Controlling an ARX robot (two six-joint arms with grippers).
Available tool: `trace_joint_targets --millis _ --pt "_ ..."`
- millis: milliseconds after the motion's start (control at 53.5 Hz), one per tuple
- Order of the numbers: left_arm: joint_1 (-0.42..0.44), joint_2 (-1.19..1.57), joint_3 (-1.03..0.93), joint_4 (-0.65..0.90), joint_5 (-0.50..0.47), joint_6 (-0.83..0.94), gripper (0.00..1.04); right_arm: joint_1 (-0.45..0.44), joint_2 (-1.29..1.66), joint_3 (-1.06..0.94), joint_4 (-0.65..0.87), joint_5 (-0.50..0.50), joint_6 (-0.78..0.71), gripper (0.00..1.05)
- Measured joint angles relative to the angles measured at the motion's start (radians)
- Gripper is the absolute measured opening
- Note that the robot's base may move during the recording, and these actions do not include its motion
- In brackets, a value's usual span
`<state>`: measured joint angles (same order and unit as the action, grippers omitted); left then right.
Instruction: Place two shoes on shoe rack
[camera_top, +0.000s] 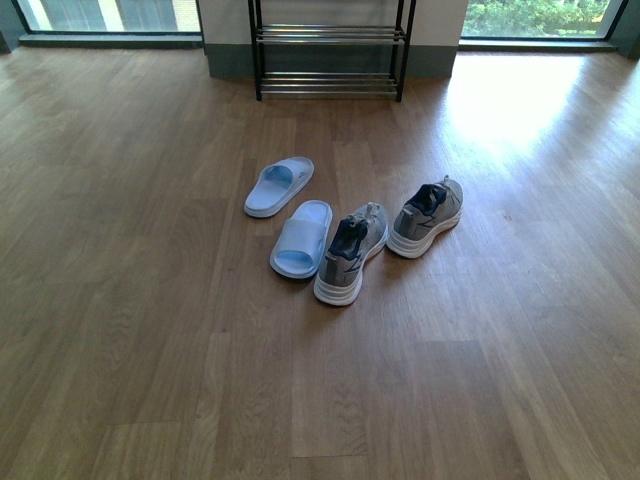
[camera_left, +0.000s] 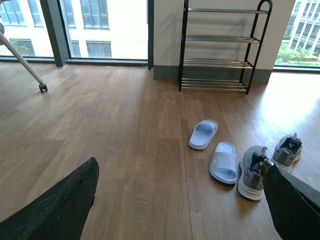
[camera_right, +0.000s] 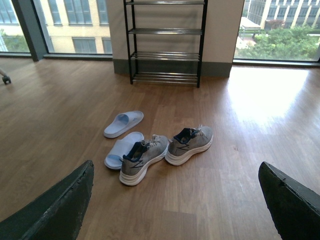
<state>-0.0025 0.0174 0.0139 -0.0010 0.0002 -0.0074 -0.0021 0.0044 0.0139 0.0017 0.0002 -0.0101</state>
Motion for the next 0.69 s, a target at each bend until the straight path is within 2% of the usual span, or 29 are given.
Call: trace_joint_targets --millis 692 --pt "0.000 0.000 0.000 0.000 0.000 0.000 0.95 0.000 0.000 0.000 0.000 0.000 0.000 0.95"
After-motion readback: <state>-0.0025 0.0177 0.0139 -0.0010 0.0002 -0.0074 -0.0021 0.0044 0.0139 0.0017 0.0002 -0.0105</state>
